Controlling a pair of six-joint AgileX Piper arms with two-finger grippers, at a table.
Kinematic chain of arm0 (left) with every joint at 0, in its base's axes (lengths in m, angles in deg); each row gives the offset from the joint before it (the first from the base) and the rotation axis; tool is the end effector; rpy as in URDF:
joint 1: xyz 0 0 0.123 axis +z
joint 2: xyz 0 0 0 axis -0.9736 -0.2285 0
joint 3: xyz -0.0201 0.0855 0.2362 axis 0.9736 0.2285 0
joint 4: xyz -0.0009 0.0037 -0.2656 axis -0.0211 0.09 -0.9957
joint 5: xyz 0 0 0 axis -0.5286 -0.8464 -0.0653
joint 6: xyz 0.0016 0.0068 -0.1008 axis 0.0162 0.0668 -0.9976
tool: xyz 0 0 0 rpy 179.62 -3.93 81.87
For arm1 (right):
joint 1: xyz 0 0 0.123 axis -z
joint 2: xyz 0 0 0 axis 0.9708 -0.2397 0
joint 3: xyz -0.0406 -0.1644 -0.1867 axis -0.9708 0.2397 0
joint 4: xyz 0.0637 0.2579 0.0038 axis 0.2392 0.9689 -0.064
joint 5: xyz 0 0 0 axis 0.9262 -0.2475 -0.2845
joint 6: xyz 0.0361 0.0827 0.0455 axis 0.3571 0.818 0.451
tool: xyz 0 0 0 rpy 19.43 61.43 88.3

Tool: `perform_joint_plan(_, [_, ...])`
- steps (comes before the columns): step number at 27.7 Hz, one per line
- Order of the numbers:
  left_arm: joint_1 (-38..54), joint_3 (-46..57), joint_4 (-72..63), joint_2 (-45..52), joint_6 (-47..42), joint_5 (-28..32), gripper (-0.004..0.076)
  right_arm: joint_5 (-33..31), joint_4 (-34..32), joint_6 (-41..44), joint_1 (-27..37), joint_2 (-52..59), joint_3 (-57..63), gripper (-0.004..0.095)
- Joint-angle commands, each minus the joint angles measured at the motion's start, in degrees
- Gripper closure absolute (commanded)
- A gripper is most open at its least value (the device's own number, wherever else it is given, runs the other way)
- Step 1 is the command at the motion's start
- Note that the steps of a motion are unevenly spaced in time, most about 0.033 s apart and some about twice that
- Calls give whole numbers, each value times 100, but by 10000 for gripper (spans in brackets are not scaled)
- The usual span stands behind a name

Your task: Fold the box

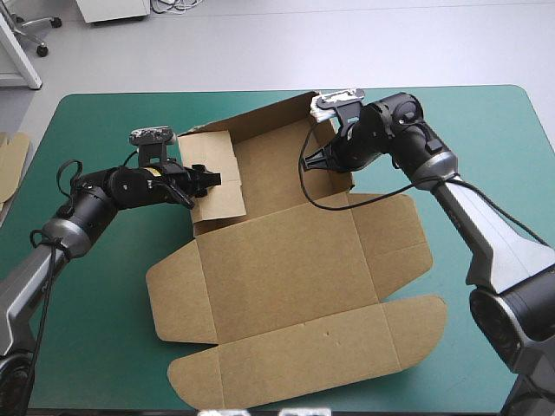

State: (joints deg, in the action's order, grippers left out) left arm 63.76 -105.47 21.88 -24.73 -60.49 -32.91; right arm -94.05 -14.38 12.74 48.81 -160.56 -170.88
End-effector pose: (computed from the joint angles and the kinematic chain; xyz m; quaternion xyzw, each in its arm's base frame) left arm 0.3394 -0.0992 0.2603 0.0285 0.9127 -0.1830 0.3643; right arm 0.3675 0.1936 0.3235 -0.1861 0.9366 0.0991 0.2800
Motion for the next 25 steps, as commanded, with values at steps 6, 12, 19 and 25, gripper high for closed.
perform_joint_plan(6, [-61,-515,600,-156,-701,249,318,366,784,-147,-215,393,-197,918])
perform_joint_plan(12, [-51,-660,1493,-244,-1164,50,318,341,709,-147,-215,508,-232,918])
perform_joint_plan(19, [-51,-758,1999,-344,-1534,-175,320,348,680,-131,-215,562,-232,918])
perform_joint_plan(25, [-51,-1253,1139,-306,-1307,-1065,462,360,541,-83,-215,562,-232,918])
